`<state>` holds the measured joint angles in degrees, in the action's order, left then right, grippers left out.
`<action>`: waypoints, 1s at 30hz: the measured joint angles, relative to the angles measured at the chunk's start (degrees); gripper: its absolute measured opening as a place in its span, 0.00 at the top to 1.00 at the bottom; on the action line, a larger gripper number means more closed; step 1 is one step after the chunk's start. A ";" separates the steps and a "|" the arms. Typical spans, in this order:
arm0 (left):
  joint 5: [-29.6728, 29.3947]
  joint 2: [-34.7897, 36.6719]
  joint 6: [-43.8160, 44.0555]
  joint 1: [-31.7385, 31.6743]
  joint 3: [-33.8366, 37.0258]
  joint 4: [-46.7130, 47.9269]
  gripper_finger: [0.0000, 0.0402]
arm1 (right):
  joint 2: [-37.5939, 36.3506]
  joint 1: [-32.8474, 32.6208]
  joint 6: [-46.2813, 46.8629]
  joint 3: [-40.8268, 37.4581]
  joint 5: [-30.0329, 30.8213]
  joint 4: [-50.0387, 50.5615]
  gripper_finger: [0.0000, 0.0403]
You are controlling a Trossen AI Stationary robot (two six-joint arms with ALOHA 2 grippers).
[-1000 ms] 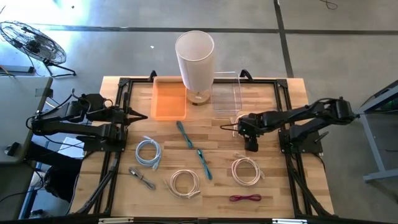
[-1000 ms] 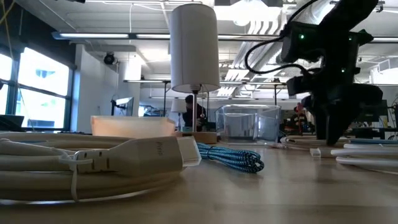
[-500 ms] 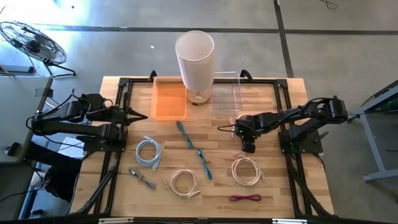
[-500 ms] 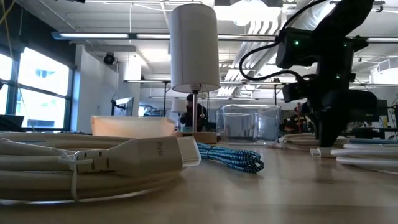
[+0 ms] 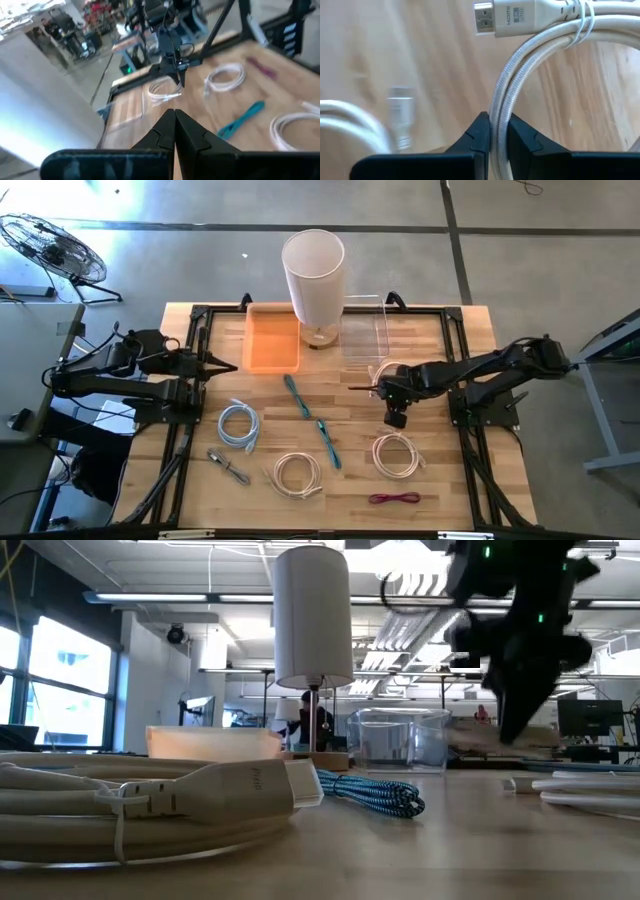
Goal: Pick & Place USB Port
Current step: Put the top right white usb cable into the orange bin
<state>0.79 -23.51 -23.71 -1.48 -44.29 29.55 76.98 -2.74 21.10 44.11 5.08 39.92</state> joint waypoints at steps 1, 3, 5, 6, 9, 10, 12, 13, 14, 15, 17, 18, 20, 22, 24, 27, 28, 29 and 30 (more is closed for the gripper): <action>0.50 0.00 0.55 0.00 0.00 -0.69 1.00 | -0.72 -0.87 0.15 1.57 -0.04 1.72 0.93; 1.71 0.00 1.29 -0.02 0.00 -1.85 1.00 | -2.26 -2.59 1.14 5.29 0.66 5.25 0.93; 2.58 0.00 1.32 -0.01 0.00 -2.71 0.99 | -3.55 -3.94 1.41 9.21 1.12 7.99 0.93; 3.34 0.00 1.26 -0.01 0.00 -3.09 0.98 | -4.07 -4.45 1.41 11.11 1.26 9.12 0.93; 4.60 0.00 1.53 -0.01 0.00 -3.99 0.92 | -5.04 -5.58 0.60 16.94 3.39 10.72 0.93; 4.60 -0.03 1.66 0.00 0.00 -4.64 0.89 | -5.15 -5.86 -0.41 18.85 4.00 10.74 0.93; 3.79 -0.59 2.32 0.00 0.00 -6.50 0.81 | -5.14 -6.10 -3.30 22.66 5.34 10.83 0.93; 3.37 -0.74 2.66 0.00 0.00 -7.61 0.77 | -4.93 -6.26 -4.92 24.27 6.26 11.25 0.93; 3.22 -0.84 2.95 0.00 0.00 -8.54 0.74 | -4.72 -6.38 -6.67 25.75 7.10 12.25 0.93; 3.05 -1.18 2.99 -0.01 0.02 -9.71 0.70 | -4.64 -6.38 -8.74 27.00 8.11 13.59 0.93; 1.96 -2.47 3.00 -0.02 0.01 -13.38 0.64 | -4.60 -5.72 -13.28 28.67 9.97 15.02 0.93; 1.68 -3.03 3.09 -0.02 0.00 -15.34 0.61 | -4.60 -4.97 -15.09 29.59 10.63 15.06 0.93; 1.88 -4.55 4.13 -0.02 0.00 -19.37 0.56 | -4.60 -2.99 -17.22 32.10 10.97 14.87 0.93; 3.97 -6.49 5.79 -0.02 0.00 -23.57 0.52 | -4.60 -1.21 -18.95 35.15 8.46 13.67 0.93; 7.74 -8.17 7.40 -0.02 0.00 -26.30 0.50 | -4.62 -0.17 -21.39 37.98 2.36 10.31 0.93; 12.22 -10.54 7.63 0.02 0.00 -28.73 0.49 | -4.62 0.18 -25.29 42.06 -10.69 4.24 0.93; 12.70 -11.34 7.63 0.00 0.00 -29.18 0.49 | -4.62 0.18 -26.28 43.08 -15.41 2.16 0.93; 13.10 -12.12 7.62 0.00 0.00 -29.54 0.49 | -4.62 0.18 -27.07 43.94 -19.72 -0.28 0.93; 13.34 -12.83 7.55 0.00 0.00 -29.93 0.49 | -4.62 0.18 -27.41 44.61 -23.59 -2.76 0.93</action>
<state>14.13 -36.34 -16.16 -1.48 -44.29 -0.38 72.36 -2.57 -6.32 88.72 -18.51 37.16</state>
